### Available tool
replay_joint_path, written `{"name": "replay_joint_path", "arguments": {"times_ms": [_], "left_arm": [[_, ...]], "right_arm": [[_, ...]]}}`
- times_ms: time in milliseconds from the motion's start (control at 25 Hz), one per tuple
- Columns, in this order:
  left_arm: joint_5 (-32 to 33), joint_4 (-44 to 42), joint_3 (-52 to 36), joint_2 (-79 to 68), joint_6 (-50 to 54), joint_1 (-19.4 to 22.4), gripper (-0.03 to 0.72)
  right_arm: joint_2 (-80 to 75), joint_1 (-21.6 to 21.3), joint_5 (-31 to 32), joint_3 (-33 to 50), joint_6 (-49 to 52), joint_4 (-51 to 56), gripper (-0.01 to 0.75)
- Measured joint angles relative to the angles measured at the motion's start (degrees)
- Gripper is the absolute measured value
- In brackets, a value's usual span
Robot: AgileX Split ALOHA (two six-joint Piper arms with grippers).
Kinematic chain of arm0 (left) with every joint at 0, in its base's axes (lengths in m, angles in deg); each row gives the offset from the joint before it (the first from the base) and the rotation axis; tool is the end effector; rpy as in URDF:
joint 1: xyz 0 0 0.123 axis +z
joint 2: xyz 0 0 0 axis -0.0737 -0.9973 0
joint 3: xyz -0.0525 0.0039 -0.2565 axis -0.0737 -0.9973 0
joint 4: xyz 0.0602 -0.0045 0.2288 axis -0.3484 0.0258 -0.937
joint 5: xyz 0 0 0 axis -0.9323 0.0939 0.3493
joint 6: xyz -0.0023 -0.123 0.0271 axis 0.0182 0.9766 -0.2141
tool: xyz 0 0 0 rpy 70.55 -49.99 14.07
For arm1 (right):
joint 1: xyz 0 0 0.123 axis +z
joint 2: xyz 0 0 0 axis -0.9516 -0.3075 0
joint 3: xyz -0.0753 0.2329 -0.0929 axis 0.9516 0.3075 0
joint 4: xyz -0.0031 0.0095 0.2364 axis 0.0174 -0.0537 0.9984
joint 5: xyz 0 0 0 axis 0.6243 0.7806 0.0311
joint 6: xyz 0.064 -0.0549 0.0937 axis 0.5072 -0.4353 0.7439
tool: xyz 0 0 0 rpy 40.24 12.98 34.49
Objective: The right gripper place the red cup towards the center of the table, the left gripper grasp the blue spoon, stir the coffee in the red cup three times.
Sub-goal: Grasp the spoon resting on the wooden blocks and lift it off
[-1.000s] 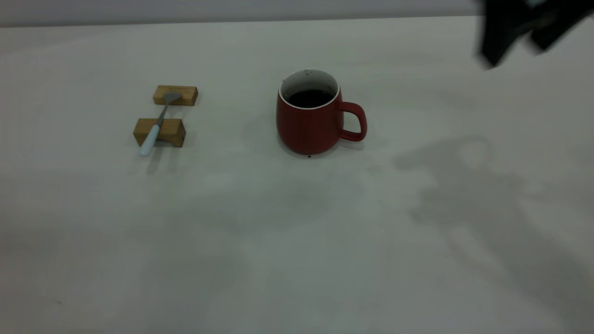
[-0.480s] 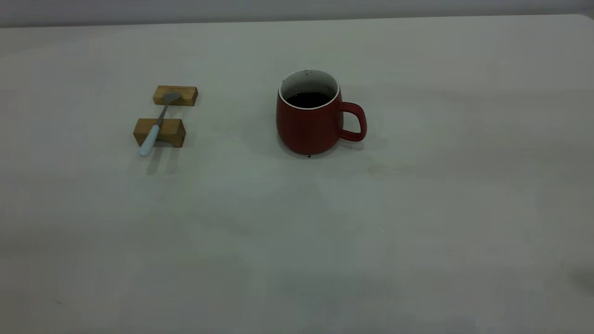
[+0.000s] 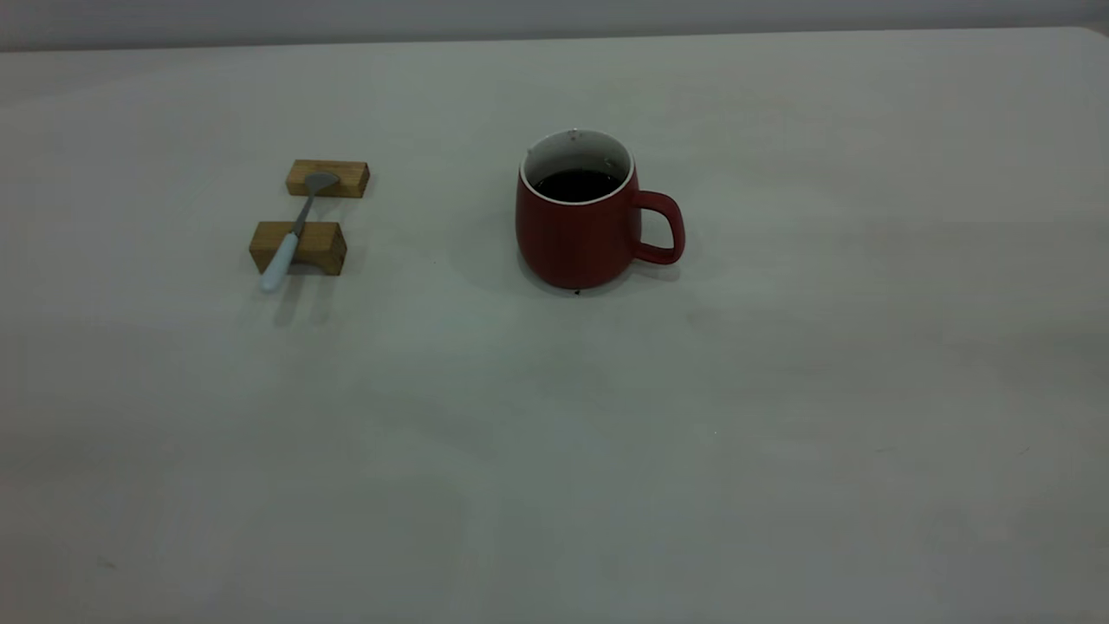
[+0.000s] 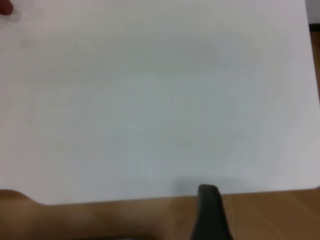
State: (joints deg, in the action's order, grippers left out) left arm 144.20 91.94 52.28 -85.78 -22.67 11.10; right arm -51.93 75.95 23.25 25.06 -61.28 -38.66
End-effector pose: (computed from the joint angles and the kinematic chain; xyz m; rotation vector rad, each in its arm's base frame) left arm 0.0256 -0.0038 0.2496 -0.0215 2.1077 0.0561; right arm 0.0808 -0.0047 0.2215 0.0370 2.4845 -0.0417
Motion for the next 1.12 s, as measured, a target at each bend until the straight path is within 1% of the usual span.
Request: {"name": "replay_joint_path", "arguments": {"times_ms": [120, 560, 1000, 1120], "left_arm": [[0.0, 0.0, 0.0, 0.0, 0.0, 0.0, 0.406], [0.0, 0.0, 0.0, 0.0, 0.0, 0.0, 0.406], [-0.4, 0.1, -0.2, 0.0, -0.1, 0.0, 0.406], [-1.9, 1.0, -1.0, 0.0, 0.0, 0.0, 0.406]], "right_arm": [[5.3, -0.1, 1.4, 0.6, 0.4, -0.8, 0.582], [20.8, -0.1, 2.1, 0.6, 0.6, -1.0, 0.582], [21.5, -0.1, 2.5, 0.6, 0.6, -1.0, 0.582], [21.5, -0.1, 2.5, 0.6, 0.6, -1.0, 0.582]]}}
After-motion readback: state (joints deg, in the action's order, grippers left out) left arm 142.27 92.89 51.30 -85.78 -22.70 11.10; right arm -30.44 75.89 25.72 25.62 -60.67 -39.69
